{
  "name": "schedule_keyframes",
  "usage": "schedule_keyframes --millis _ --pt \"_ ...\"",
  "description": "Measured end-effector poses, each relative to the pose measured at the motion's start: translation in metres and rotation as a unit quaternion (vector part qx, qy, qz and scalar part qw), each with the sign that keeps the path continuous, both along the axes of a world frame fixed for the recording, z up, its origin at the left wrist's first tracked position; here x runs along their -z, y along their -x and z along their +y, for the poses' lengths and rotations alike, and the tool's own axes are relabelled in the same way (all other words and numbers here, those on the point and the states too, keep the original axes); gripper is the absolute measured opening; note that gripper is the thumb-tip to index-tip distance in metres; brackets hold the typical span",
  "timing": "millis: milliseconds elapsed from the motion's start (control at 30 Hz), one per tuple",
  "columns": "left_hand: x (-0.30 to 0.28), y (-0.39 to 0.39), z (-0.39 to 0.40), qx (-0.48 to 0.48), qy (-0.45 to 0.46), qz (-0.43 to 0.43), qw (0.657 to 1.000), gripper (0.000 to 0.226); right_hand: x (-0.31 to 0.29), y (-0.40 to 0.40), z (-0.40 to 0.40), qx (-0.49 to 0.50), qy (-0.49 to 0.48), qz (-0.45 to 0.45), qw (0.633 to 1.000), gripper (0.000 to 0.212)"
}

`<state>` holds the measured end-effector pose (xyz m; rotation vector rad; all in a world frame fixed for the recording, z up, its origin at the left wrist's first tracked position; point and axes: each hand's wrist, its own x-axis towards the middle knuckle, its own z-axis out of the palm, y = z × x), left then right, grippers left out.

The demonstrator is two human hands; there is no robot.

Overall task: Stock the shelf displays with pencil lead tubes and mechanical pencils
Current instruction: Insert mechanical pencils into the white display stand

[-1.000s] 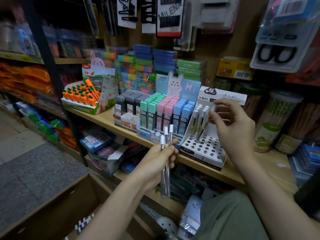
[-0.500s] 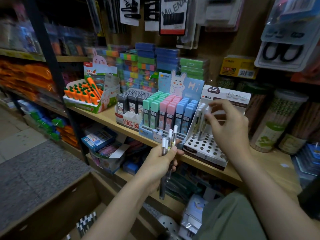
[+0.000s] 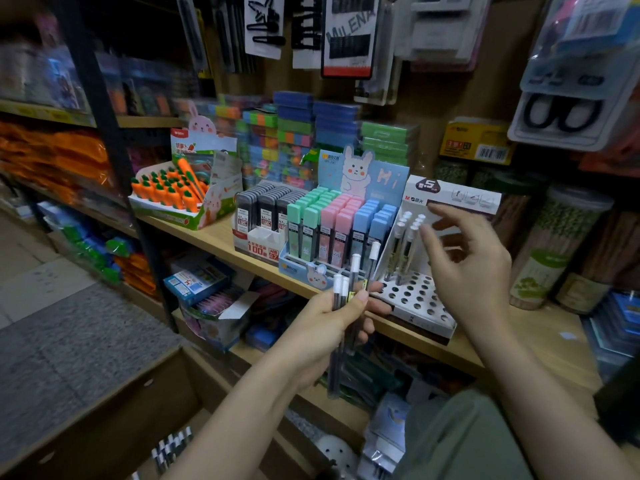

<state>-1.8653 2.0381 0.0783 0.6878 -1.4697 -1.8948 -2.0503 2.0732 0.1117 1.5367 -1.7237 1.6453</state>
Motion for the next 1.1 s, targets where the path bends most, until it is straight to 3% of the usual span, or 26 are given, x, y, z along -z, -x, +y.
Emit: schedule_keyframes --millis 267,400,533,700,900,1033,1100 --pt "-0.001 0.011 -0.001 -0.027 0.052 -0.047 0.997 0.027 -0.001 -0.004 -0.006 0.027 -0.058 0.026 0.998 0.027" --pt "-0.003 0.016 -0.003 -0.044 0.08 -0.063 0.994 0.028 0.0 -0.011 0.006 -0.087 -0.041 -0.075 0.993 0.037" --pt "-0.008 0.028 -0.003 -0.035 0.099 -0.064 0.992 0.023 -0.001 -0.012 0.008 -0.159 -0.082 -0.118 0.977 0.031" --pt "0.0 0.023 -0.012 -0.083 0.084 -0.061 0.991 0.024 -0.011 0.026 0.013 -0.033 0.033 -0.075 0.996 0.033" --pt "0.012 0.017 -0.016 -0.064 0.047 -0.063 0.995 0.018 -0.011 0.027 -0.011 0.012 0.007 -0.015 1.0 0.027" --pt "0.013 0.017 -0.016 -0.036 0.02 -0.056 0.998 0.036 -0.007 0.024 -0.018 0.019 -0.006 -0.001 1.0 0.024" --pt "0.013 0.016 -0.015 -0.03 0.02 -0.071 0.997 0.028 -0.006 0.023 -0.018 0.026 -0.009 0.002 1.0 0.022"
